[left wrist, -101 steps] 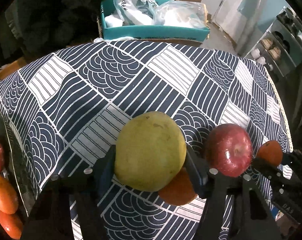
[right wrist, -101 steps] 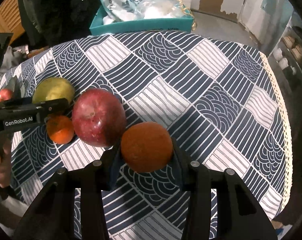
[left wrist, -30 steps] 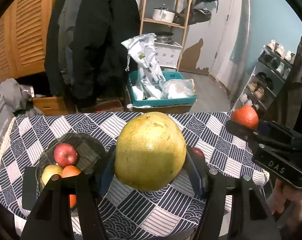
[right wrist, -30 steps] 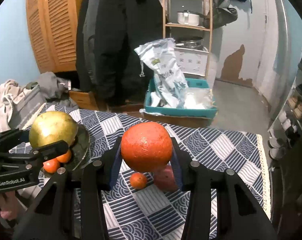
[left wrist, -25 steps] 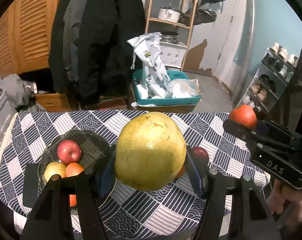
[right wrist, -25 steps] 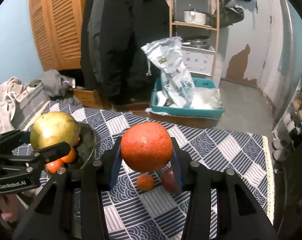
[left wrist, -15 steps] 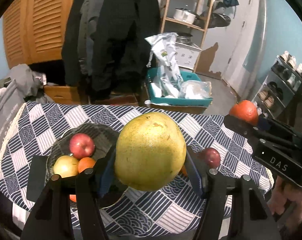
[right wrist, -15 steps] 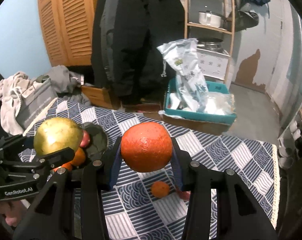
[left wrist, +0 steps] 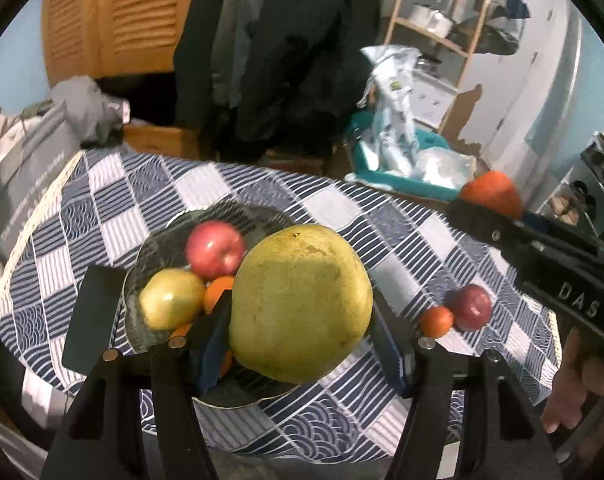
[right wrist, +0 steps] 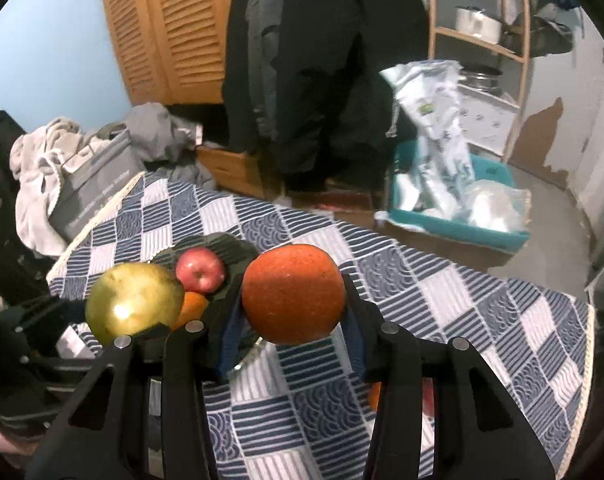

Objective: Organize fruits
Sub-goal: 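Carry the pear with the left tool while the right tool carries the orange over the bowl, then open the left tool over the bowl while the right tool releases the orange into it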

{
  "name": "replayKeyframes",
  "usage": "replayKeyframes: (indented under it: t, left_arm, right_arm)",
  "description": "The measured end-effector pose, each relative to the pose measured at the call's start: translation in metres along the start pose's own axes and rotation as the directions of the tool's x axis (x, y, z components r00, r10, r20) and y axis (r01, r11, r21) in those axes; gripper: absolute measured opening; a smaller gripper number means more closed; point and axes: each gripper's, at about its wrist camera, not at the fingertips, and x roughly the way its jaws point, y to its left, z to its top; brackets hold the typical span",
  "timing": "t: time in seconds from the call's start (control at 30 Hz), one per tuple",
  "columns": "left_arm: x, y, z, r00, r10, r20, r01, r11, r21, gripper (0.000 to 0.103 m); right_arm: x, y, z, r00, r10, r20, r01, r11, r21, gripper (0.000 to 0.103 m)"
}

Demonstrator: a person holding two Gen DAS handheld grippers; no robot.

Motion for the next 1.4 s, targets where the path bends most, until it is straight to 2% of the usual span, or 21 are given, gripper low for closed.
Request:
replayKeyframes:
  t: [0.37,0.63,0.8,1.17,1.3,1.37,1.4]
  left_arm:
    - [0.037,0.027,-0.017,0.994,0.046,-0.096,-0.051,0.997,-0.051,0.066]
    - [0.063,0.034,-0.03,0.984,0.061,-0.167,-0.07,0.996,-0.052,0.066]
    - [0.072,0.04,-0.035,0.979,0.055,-0.197,-0.071,0.995,-0.074,0.066]
    - [0.074,0.033,-0.036,0.979,0.088,-0.187,-0.093,0.995,-0.02,0.066]
    - [0.077,0.033,-0.037,0.978,0.035,-0.207,-0.044,0.998,-0.04,0.066]
    - [0.077,0.031,-0.037,0.979,0.052,-0.195,-0.059,0.998,-0.029,0.067]
    - [0.076,0.03,-0.036,0.98,0.061,-0.191,-0.066,0.998,-0.022,0.069]
  right_arm:
    - [0.063,0.023,-0.002,0.992,0.06,-0.114,-0.062,0.998,-0.013,0.044]
    - [0.108,0.026,-0.022,0.971,0.101,-0.217,-0.101,0.995,0.012,0.044]
    - [0.122,0.024,-0.03,0.96,0.123,-0.253,-0.118,0.992,0.036,0.044]
    - [0.138,0.03,-0.035,0.939,0.171,-0.3,-0.163,0.985,0.054,0.045]
    - [0.141,0.028,-0.037,0.933,0.189,-0.307,-0.176,0.982,0.069,0.045]
    - [0.142,0.029,-0.037,0.931,0.192,-0.31,-0.179,0.981,0.069,0.045]
    - [0.141,0.03,-0.037,0.932,0.192,-0.309,-0.179,0.981,0.068,0.049]
